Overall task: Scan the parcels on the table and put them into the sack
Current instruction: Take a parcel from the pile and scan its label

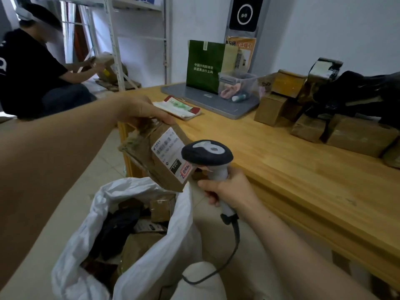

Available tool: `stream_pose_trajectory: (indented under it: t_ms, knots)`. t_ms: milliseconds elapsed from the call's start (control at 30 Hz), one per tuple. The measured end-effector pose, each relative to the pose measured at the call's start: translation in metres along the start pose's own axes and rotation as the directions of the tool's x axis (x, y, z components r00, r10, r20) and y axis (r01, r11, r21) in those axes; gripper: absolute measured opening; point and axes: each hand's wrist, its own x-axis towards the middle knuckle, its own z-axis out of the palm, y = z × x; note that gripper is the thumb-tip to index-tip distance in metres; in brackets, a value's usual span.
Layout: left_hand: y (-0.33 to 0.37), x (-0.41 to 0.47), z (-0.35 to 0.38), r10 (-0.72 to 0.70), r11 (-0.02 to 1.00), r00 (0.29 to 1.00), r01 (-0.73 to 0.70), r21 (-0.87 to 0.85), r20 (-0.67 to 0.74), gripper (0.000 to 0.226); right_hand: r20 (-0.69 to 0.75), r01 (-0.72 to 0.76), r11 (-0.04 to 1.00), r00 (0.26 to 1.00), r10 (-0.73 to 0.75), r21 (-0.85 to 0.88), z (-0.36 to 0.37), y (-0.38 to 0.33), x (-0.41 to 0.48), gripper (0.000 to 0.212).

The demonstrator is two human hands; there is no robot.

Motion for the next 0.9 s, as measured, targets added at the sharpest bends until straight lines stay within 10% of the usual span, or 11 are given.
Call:
stream_pose_trajectory:
  t_ms: [200, 400, 633, 900]
  knots:
    - [-0.097, 0.012, 0.026, -0.135, 0.991, 0.991, 0.135, 0.014, -0.004, 0.074, -0.001, -0.279, 0.956, 0.96, 0.28, 0.093, 0.042, 0.057, 0.044, 0.005]
    - [-0.193, 0.041, 0.083, -0.214, 0.977, 0.971, 0.213, -0.025, -0.104, 0.105, 0.046, -0.479, 0.878, 0.877, 0.478, 0.008, 0.074, 0.105, 0.098, 0.031]
    - [-0.249, 0.072, 0.135, -0.007, 0.983, 0.992, 0.029, 0.179, -0.123, 0.082, 0.114, -0.621, 0.775, 0.767, 0.631, -0.115, 0.1, 0.134, 0.148, 0.03]
    - [-0.241, 0.125, 0.176, 0.101, 0.855, 0.983, -0.006, 0.518, -0.154, 0.063, -0.028, -0.547, 0.828, 0.832, 0.554, 0.122, 0.101, 0.144, 0.176, 0.025]
